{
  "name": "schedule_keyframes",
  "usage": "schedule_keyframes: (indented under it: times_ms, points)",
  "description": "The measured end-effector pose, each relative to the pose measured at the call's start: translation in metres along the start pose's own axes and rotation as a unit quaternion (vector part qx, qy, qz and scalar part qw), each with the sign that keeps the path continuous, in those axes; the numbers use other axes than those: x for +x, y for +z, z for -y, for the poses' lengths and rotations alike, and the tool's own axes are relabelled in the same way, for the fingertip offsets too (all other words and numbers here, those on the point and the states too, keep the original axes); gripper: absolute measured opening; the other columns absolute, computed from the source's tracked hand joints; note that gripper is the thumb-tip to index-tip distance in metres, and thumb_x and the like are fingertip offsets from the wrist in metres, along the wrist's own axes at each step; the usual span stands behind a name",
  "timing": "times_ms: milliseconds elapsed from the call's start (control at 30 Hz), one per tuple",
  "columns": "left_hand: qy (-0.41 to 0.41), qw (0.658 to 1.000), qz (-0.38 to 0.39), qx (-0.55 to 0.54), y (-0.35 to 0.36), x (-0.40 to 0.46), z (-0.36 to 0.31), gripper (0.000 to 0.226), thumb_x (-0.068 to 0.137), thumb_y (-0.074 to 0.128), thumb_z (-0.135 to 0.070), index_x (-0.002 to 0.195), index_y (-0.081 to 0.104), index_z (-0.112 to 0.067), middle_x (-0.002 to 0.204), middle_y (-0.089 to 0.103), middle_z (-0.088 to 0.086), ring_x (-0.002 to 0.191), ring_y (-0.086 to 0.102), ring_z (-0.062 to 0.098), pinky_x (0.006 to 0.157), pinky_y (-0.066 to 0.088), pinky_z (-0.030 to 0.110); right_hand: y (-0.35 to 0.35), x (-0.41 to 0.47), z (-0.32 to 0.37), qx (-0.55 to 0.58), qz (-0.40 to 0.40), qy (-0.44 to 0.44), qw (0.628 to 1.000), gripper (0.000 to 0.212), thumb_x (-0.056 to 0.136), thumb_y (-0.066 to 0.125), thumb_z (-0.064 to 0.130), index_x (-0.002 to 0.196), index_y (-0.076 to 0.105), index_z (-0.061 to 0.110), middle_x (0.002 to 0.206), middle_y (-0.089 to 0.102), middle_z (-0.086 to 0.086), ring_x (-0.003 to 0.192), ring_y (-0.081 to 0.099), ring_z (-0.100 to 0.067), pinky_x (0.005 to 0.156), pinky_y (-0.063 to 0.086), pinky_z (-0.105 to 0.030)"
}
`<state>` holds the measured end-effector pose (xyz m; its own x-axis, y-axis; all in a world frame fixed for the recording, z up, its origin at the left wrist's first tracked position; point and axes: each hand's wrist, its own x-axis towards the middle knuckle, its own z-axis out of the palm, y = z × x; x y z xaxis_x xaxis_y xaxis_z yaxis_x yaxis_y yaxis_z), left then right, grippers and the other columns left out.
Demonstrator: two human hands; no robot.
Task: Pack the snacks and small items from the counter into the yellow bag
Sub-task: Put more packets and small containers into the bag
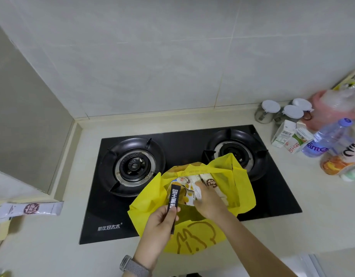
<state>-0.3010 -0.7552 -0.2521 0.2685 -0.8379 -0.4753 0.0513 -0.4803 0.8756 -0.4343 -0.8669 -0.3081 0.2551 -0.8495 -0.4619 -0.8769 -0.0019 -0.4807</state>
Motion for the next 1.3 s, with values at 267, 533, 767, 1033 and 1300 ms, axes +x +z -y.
schedule_keyframes:
  times_ms: [267,533,767,1033,1300]
  points:
    - [-0.007,0.998,0.052,-0.040,-0.011,0.013,0.002,0.023,0.096,0.043,-0.020,0.090,0.063,-0.011,0.056,0.036,-0.001,0.033,0.026,0.005,0.035,0.022,0.017,0.013,-0.018,0.011,-0.139,-0.053,0.037,0.988,0.053,0.093,0.048,0.029,0.142,0.030,0.021,0.149,0.024,-0.008,0.135,0.022,-0.030,0.101,0.042,-0.036]
    - [0.031,0.993,0.110,0.018,-0.007,0.009,-0.004,0.021,0.093,0.051,-0.022,0.084,0.070,-0.022,0.053,0.038,-0.006,0.037,0.027,0.004,0.038,0.021,0.017,-0.031,-0.067,0.024,0.445,0.007,-0.068,0.893,0.023,0.094,0.052,0.033,0.116,0.060,0.034,0.098,0.066,-0.001,0.085,0.069,-0.015,0.067,0.058,-0.032]
    - [0.063,0.986,0.098,0.116,-0.006,-0.005,-0.009,0.012,0.084,0.065,-0.023,0.073,0.067,-0.024,0.047,0.053,-0.013,0.045,0.043,-0.001,0.048,0.032,0.014,-0.060,-0.074,-0.005,0.257,0.153,-0.085,0.950,0.013,0.090,0.063,0.021,0.094,0.063,0.009,0.063,0.067,0.000,0.051,0.055,-0.011,0.050,0.046,-0.024]
    - [0.071,0.986,-0.096,0.116,-0.005,-0.013,0.001,0.008,0.090,0.057,-0.017,0.091,0.060,-0.025,0.062,0.065,-0.006,0.044,0.050,-0.001,0.052,0.042,0.018,-0.064,-0.059,-0.023,0.289,0.166,-0.024,0.943,0.020,0.097,0.051,0.018,0.088,0.065,0.007,0.058,0.060,-0.001,0.046,0.046,-0.014,0.043,0.039,-0.025]
    - [0.083,0.973,-0.179,0.117,-0.027,-0.032,0.015,0.017,0.088,0.059,-0.012,0.078,0.066,-0.024,0.064,0.067,-0.015,0.051,0.055,0.000,0.060,0.047,0.022,-0.024,-0.014,0.005,0.331,0.107,0.107,0.931,0.022,0.100,0.038,0.011,0.094,0.056,0.000,0.078,0.073,-0.012,0.046,0.050,-0.015,0.041,0.036,-0.023]
